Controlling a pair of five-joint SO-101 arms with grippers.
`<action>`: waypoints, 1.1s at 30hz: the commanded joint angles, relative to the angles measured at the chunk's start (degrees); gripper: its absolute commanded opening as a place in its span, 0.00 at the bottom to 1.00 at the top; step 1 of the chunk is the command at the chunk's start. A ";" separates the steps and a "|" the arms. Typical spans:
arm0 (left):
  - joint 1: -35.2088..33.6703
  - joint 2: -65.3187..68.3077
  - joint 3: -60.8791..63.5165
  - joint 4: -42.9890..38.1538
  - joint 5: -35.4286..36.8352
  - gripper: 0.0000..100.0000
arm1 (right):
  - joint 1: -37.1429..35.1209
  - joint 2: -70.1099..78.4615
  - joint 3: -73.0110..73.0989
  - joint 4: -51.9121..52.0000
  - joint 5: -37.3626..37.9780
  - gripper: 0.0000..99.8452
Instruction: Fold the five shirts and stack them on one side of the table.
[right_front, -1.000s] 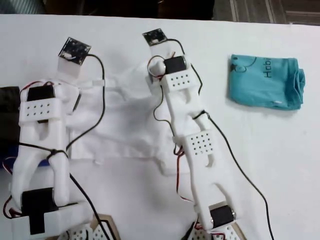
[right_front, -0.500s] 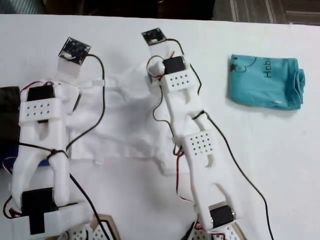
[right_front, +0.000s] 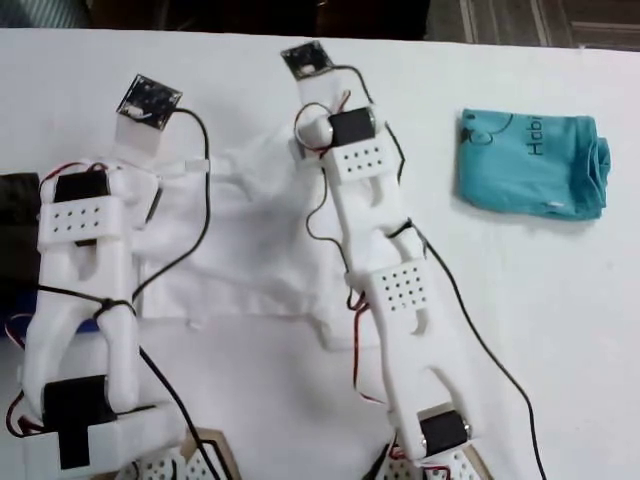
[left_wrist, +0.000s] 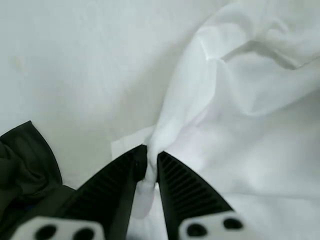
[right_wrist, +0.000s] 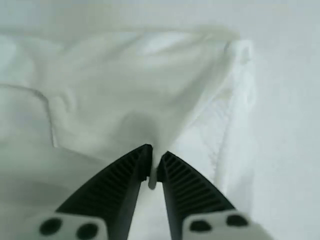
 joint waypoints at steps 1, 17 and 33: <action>-0.53 -0.88 -2.42 0.35 -0.09 0.03 | 0.84 -6.20 -2.37 0.48 1.93 0.02; -0.09 -15.12 -13.67 12.92 0.09 0.03 | 11.82 -28.00 -2.46 2.42 2.02 0.02; -0.35 -39.91 -26.42 23.82 0.00 0.03 | 16.22 -61.41 -2.46 6.20 2.11 0.02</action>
